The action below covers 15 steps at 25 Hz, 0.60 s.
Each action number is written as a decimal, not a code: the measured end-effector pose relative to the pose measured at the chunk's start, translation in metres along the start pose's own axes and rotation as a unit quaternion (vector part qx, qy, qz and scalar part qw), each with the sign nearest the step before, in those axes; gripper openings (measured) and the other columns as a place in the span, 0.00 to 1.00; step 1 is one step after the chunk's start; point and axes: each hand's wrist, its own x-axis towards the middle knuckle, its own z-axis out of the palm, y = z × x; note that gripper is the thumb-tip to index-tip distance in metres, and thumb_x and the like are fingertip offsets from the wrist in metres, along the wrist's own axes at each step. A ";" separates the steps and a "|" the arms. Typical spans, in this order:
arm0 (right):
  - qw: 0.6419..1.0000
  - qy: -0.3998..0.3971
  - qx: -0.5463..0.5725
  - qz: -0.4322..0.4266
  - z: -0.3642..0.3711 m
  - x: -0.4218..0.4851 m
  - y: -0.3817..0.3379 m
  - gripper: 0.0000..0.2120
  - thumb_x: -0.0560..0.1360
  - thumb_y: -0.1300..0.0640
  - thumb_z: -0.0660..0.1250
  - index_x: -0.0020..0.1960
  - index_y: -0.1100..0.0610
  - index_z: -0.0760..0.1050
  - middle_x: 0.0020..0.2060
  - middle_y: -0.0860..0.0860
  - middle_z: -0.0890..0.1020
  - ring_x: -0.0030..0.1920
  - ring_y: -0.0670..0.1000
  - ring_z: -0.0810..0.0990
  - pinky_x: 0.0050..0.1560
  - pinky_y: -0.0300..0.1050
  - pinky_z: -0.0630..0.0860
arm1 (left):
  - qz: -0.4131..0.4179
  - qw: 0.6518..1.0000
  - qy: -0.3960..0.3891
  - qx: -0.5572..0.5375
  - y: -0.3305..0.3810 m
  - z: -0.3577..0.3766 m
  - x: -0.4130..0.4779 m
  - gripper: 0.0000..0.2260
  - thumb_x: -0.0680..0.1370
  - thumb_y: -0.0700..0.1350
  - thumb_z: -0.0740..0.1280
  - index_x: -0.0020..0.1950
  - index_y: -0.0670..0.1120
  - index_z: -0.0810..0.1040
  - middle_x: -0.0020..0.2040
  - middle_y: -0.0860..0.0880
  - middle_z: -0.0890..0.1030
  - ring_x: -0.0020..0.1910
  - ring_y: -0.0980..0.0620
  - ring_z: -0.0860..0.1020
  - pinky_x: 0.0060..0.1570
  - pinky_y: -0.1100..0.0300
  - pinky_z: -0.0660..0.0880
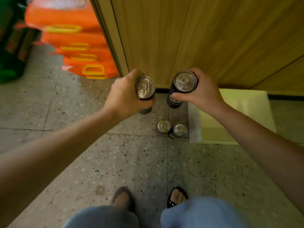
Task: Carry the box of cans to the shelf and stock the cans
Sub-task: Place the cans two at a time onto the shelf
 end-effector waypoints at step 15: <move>0.997 -0.004 0.066 -0.046 -0.386 -0.081 -0.469 0.25 0.59 0.56 0.79 0.51 0.49 0.72 0.42 0.38 0.77 0.42 0.34 0.77 0.41 0.27 0.74 | 0.099 0.994 -0.038 0.023 0.421 -0.437 -0.033 0.26 0.59 0.54 0.77 0.54 0.51 0.76 0.47 0.54 0.82 0.46 0.55 0.81 0.45 0.59 0.80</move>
